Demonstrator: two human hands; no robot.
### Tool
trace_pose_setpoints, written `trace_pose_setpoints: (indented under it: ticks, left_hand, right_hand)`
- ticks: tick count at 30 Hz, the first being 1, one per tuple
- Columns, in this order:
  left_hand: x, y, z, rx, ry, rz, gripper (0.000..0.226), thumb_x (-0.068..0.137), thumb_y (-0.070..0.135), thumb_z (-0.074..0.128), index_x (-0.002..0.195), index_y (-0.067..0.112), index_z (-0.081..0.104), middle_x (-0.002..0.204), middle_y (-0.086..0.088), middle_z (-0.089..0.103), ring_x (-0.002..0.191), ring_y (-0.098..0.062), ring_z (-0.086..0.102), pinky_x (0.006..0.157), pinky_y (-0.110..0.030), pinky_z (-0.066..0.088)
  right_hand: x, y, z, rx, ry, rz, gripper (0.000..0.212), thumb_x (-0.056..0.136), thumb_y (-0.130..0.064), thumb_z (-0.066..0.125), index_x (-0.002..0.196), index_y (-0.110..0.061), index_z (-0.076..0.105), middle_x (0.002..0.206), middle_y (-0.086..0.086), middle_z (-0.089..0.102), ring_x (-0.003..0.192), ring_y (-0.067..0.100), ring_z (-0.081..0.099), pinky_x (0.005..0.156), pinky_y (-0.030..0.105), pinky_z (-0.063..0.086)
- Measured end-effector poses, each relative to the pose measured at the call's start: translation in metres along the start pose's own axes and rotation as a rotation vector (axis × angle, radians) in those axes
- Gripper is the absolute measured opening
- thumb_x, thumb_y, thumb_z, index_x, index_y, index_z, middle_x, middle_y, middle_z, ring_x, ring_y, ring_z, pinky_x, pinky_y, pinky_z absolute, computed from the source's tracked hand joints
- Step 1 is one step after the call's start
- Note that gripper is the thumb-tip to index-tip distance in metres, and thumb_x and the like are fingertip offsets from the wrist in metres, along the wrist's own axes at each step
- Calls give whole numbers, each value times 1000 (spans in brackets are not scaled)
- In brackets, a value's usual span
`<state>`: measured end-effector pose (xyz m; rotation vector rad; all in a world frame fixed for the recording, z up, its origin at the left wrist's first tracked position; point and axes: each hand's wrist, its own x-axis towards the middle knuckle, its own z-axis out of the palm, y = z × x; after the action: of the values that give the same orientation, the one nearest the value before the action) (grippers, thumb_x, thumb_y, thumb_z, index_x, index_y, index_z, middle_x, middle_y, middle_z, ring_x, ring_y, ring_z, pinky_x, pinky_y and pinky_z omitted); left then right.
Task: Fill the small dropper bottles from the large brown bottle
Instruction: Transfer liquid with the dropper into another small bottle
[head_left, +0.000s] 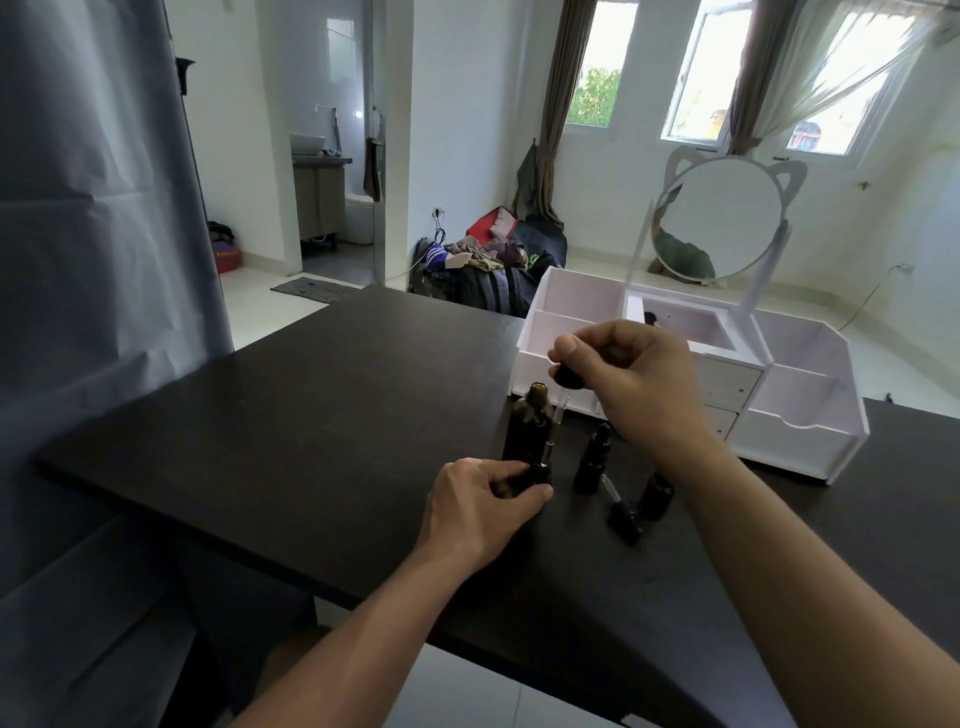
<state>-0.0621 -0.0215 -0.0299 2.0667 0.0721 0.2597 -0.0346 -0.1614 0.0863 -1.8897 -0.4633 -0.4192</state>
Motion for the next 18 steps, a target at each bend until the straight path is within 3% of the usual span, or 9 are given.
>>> trace_pose_setpoints:
  ticks: [9,14,18]
  left_hand:
    - [-1,4,-2,19,-21,-7,49,77,47,75,121,27,66,90,14,63,87,-2,61,82,-24,53]
    - [-1,4,-3,0,-26,-18,49,78,46,76,122,26,66,101,8,67,92,-4,62,84,-24,53]
    - [-1,4,-3,-2,-24,-19,49,78,45,76,122,26,66,92,13,62,88,-2,60,80,-19,50]
  right_hand:
    - [-3,12,7,6,4,34,7,88,-18,70,81,-15,73,78,2,76,72,15,73,75,35,61]
    - [-5,14,7,54,3,37,9,87,-16,71,79,-11,73,77,5,76,72,16,73,72,29,61]
    - [-6,15,7,84,12,41,8,87,-15,70,81,-11,73,77,2,76,70,12,72,68,22,58]
